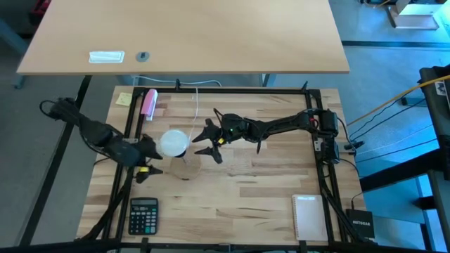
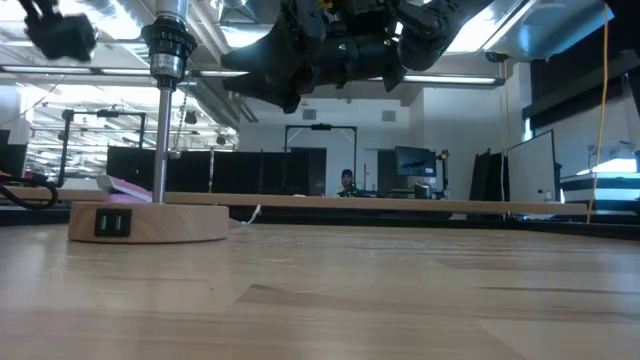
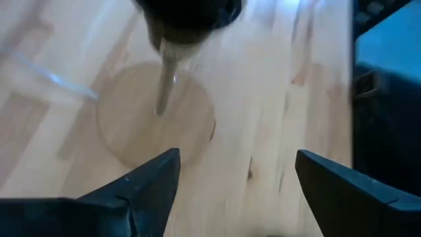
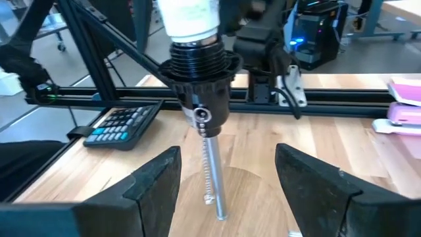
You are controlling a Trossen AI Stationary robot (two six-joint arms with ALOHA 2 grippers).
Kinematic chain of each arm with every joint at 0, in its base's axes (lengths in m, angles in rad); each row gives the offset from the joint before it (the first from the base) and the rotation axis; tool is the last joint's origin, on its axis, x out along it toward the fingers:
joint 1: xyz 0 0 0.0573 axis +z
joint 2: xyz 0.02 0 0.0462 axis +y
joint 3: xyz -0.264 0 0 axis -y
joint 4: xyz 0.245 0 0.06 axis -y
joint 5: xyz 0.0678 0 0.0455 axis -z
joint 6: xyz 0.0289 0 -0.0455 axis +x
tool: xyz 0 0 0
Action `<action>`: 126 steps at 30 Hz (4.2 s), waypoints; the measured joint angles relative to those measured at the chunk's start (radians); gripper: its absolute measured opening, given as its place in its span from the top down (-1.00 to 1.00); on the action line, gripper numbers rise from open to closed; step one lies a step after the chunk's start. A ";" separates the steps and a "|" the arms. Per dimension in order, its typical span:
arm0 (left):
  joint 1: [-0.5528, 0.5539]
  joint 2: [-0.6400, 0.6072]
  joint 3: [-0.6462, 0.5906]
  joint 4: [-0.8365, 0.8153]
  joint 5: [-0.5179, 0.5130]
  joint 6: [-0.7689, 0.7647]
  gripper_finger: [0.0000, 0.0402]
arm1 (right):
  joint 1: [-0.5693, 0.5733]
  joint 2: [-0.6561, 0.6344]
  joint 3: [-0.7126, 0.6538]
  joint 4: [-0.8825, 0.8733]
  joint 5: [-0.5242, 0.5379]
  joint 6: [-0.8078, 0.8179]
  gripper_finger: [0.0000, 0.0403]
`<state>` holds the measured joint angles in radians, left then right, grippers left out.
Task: Screw lightbulb
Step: Insert the lightbulb into the desk lamp
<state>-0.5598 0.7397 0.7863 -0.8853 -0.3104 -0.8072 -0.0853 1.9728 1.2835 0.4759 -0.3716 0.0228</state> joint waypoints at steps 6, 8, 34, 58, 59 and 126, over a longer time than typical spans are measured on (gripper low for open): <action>-0.202 -0.129 -0.027 0.057 -0.438 0.032 -0.35 | 0.000 0.000 0.000 -0.004 0.025 -0.002 -0.23; -0.255 -0.149 -0.078 0.160 -0.575 0.079 -0.33 | 0.001 0.000 0.000 -0.003 0.023 -0.002 -0.23; -0.276 -0.063 -0.222 0.692 -0.793 0.422 -0.32 | 0.066 0.238 0.156 0.256 -0.021 -0.078 -0.23; -0.276 -0.048 -0.221 0.694 -0.803 0.421 -0.32 | 0.073 0.238 0.182 0.261 0.115 -0.108 -0.23; -0.276 -0.048 -0.221 0.694 -0.804 0.421 -0.32 | 0.073 0.238 0.182 0.258 0.108 -0.109 -0.23; -0.099 0.210 -0.184 0.800 -0.975 0.361 -0.25 | 0.091 0.296 0.248 0.258 0.205 -0.132 0.15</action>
<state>-0.6584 0.9497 0.6018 -0.0855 -1.2857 -0.4462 0.0055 2.2692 1.5314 0.7338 -0.1668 -0.1093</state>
